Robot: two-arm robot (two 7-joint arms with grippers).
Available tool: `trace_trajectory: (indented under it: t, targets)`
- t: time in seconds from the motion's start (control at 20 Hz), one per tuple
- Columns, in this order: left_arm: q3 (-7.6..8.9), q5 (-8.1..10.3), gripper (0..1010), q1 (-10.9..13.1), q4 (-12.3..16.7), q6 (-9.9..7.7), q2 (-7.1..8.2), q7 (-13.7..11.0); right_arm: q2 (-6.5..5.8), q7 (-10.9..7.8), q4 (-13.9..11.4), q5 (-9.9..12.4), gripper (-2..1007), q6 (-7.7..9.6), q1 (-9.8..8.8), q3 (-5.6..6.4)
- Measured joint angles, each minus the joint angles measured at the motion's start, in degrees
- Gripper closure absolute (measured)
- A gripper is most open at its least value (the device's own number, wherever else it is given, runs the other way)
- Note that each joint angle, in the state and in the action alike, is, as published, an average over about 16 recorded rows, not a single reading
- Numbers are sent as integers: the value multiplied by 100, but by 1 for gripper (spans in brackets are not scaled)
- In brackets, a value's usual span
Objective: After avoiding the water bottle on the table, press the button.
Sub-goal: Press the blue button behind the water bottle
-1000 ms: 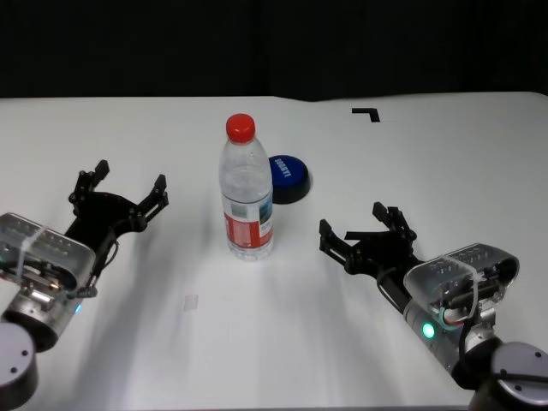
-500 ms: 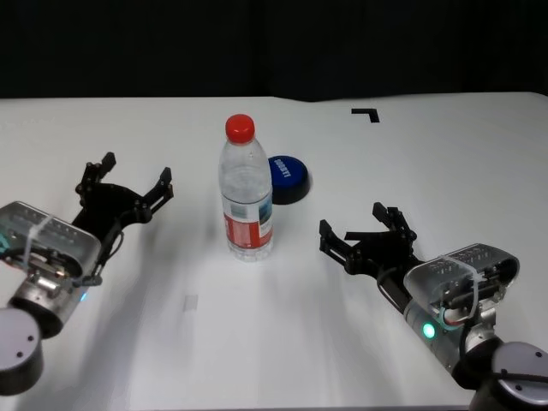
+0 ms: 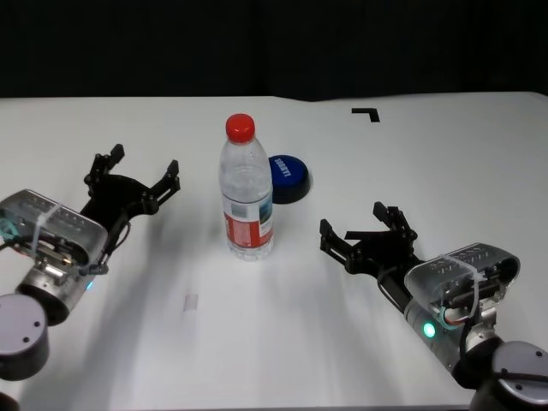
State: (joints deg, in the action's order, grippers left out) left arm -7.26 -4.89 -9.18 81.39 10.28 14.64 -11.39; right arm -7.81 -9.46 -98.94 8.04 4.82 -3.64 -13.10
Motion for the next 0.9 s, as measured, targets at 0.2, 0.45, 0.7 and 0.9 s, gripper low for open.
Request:
trace_trajectory:
  t: [0.2,0.45,0.7,0.9]
  targets:
    - [-53,16,7,-123,-126,31,5,-32,0,0,0,0,2,0,0,0]
    - [-124,32,7,-283,-294,67,8,-73,0,0,0,0,2,0,0,0]
    - [-197,34,7,-444,-461,94,10,-108,0,0,0,0,2,0,0,0]
    - [-256,25,7,-576,-602,105,6,-130,0,0,0,0,2,0,0,0]
